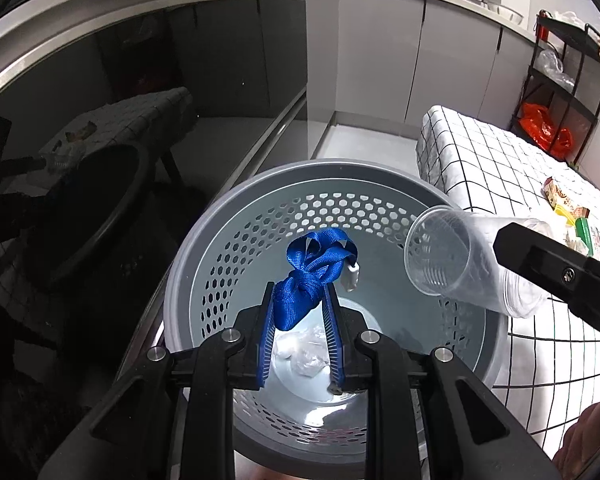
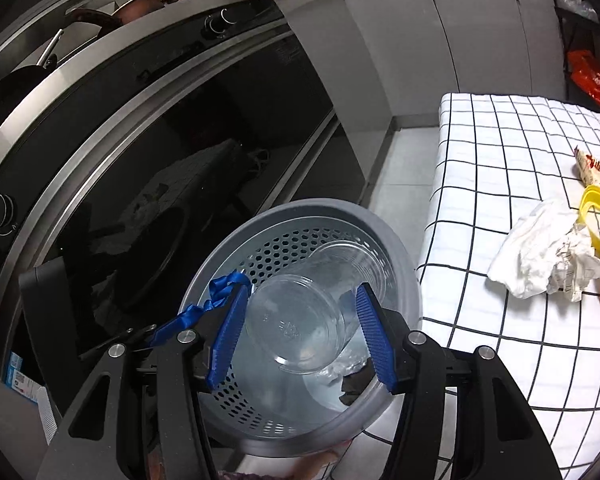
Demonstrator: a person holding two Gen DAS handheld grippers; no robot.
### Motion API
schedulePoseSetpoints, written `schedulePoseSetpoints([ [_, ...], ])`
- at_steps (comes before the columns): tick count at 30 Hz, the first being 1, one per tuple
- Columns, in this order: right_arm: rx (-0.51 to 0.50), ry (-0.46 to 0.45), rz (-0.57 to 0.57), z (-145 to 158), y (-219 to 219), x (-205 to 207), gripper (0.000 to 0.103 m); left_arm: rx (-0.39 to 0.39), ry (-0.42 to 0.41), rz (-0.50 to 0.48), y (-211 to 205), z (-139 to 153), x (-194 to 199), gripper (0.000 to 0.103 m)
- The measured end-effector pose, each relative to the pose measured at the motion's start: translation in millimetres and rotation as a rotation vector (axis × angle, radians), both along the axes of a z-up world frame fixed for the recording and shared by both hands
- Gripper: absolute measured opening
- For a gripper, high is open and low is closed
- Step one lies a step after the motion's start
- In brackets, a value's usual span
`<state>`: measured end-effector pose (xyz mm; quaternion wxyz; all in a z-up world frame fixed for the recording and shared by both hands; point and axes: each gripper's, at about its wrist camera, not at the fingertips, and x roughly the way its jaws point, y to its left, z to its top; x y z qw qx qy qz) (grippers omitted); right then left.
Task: Collect trash
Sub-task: 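Open the left tool to drop the strap while the right tool drops the cup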
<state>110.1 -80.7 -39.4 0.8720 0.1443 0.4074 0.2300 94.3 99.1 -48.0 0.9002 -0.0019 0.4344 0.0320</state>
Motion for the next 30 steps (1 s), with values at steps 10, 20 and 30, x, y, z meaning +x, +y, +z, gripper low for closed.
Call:
schedulePoseSetpoints([
  [10,0.026,0.005,-0.014,-2.1,-8.5,1.2,0.056,0.001,0.004,0.006,-0.3,-0.9,-0.2,0.027],
  [20,0.027,-0.023,-0.035,0.8,-19.4,-10.4,0.064,-0.006,-0.002,0.015,2.0,1.1,0.4,0.041],
  [30,-0.045,-0.067,-0.049,3.2,-19.9,-19.0,0.064,-0.014,-0.035,0.020,1.9,7.1,-2.0,0.052],
])
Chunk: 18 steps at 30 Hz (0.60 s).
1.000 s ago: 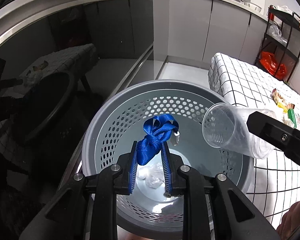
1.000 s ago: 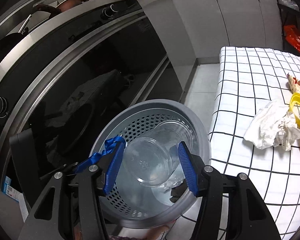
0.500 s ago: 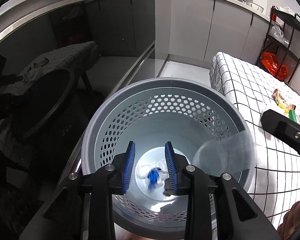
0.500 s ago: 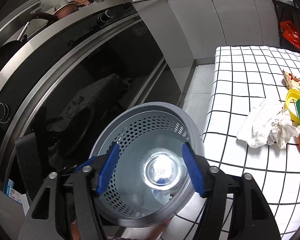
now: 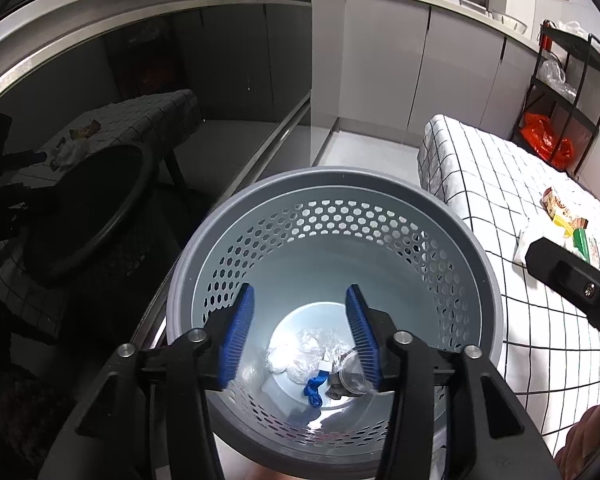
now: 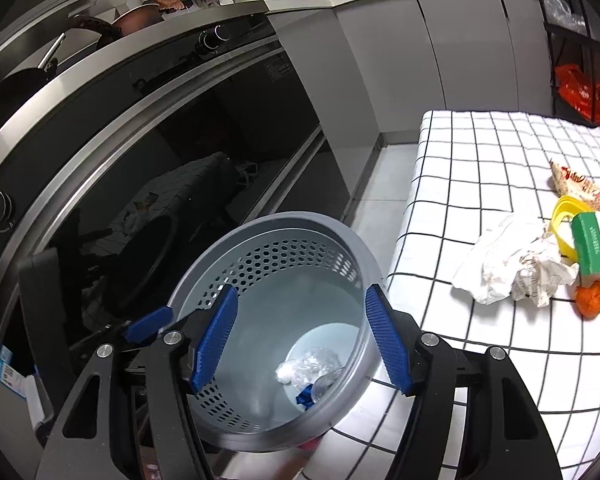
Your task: Collect trash
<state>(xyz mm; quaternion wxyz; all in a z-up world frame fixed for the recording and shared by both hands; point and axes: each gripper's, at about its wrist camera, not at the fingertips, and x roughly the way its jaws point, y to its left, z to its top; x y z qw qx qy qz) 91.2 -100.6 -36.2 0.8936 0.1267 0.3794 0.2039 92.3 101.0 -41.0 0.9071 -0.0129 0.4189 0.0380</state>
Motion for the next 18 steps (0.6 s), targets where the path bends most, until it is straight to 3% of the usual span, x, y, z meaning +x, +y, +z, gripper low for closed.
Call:
schedulePoseSetpoints([
  [7,-0.051,-0.049,-0.025,5.9,-2.0,-8.8,0.069,0.029,-0.054,0.000,-4.4,7.5,-5.9,0.067],
  [10,-0.083,-0.084,-0.045,9.4,-3.9,-15.1,0.077,0.023,-0.070,-0.002,-5.9,10.5,-7.1,0.073],
  [18,-0.137,-0.133,-0.102,13.8,-23.7,-24.5,0.083,0.046,-0.103,-0.025,-18.0,14.0,-12.7,0.079],
])
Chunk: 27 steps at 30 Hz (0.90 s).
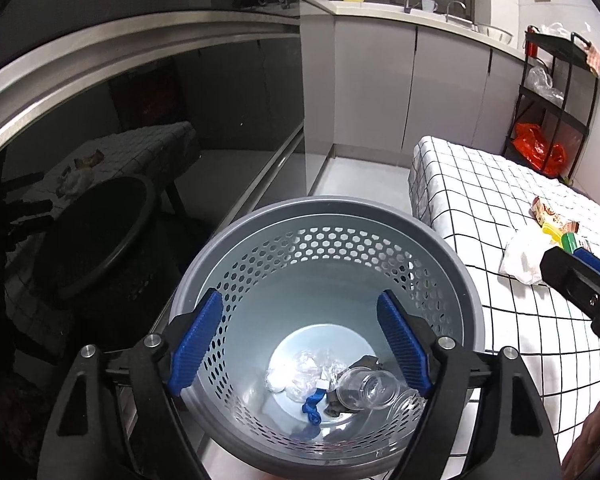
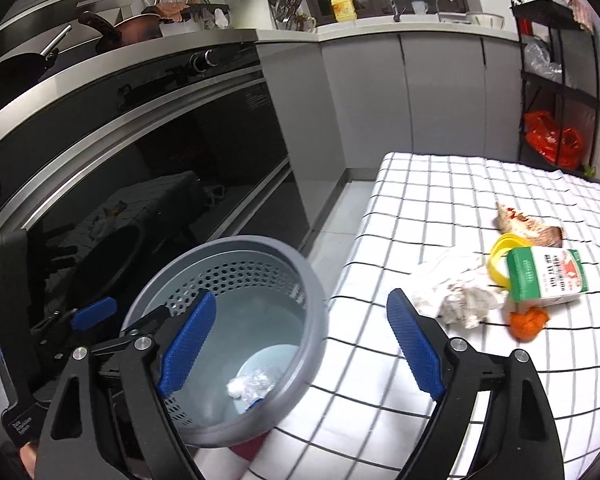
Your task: Collect trash
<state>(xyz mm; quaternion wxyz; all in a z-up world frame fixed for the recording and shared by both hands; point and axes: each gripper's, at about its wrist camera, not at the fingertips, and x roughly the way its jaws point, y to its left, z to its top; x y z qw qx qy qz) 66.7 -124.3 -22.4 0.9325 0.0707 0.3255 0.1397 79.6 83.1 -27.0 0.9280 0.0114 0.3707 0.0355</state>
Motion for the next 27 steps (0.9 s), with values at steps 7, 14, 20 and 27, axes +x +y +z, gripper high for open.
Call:
schedulePoseSetpoints([
  [7,-0.062,-0.057,-0.068,2.9,-20.2,-12.1,0.089,0.006,-0.026,-0.034,-16.4,3.8,-4.1,0.082],
  [14,-0.091,-0.094,-0.127,3.6,-49.6,-19.8,0.089,0.014,-0.047,-0.086,-42.9,5.6,-7.0,0.086],
  [20,-0.125,-0.104,-0.180,2.2,-75.8,-24.3,0.089,0.001,-0.050,-0.130,-68.7,4.7,-6.3,0.086],
  [27,-0.154,-0.099,-0.226,-3.7,-104.8,-31.3,0.089,-0.030,-0.048,-0.183,-102.7,2.5,-4.5,0.087],
])
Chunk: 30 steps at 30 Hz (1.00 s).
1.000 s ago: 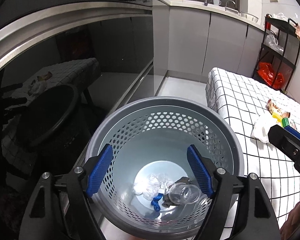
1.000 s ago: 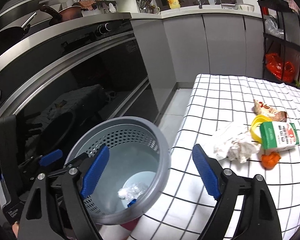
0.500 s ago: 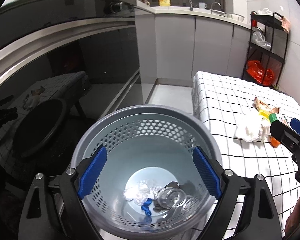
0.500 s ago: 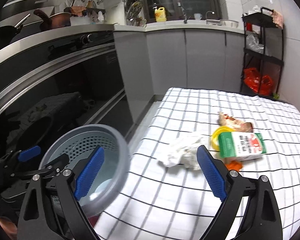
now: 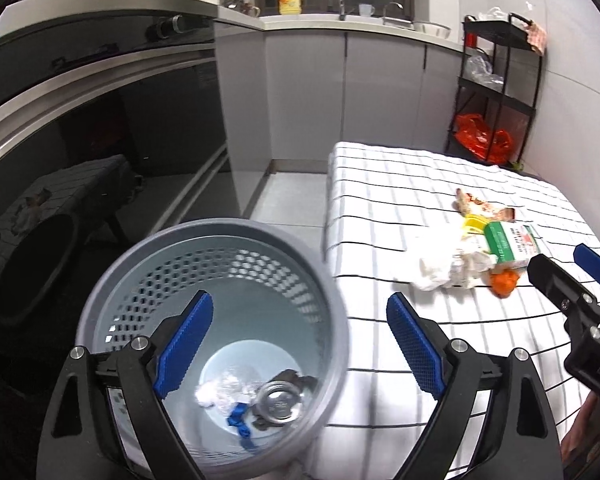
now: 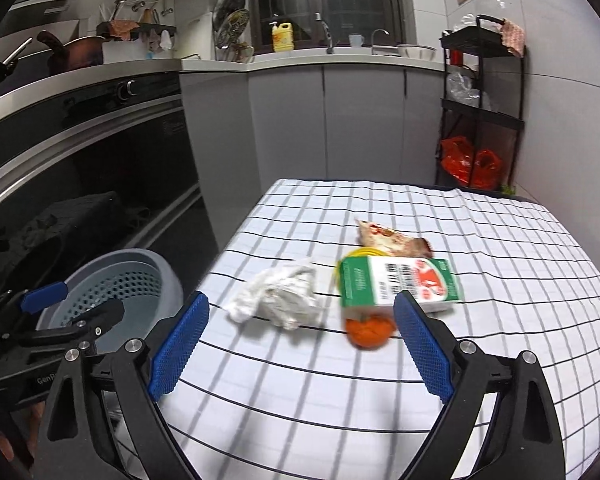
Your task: Collect trash
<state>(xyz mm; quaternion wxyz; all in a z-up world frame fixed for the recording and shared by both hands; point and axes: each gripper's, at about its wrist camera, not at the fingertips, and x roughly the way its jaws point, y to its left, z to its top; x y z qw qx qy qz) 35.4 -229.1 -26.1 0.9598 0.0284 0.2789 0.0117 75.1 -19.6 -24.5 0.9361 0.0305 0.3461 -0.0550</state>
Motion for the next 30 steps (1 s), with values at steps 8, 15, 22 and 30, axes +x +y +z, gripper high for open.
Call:
schedulePoseSetpoints([
  [8,-0.012,0.033,-0.076,-8.3,-41.9,-3.5,0.089,0.023,-0.002,-0.055,-35.8,-5.0,0.1,0.089],
  [15,-0.020,0.088,-0.149,-20.6,-79.3,-5.4,0.089,0.012,0.022,-0.067,-45.4,-11.8,4.1,0.091],
  [22,0.058,0.152,-0.187,-37.2,-112.7,-0.9,0.089,0.008,0.040,-0.072,-50.5,-16.7,9.0,0.091],
  [30,0.138,0.203,-0.171,-50.0,-113.4,9.5,0.089,0.004,0.058,-0.060,-51.9,-21.9,15.5,0.091],
])
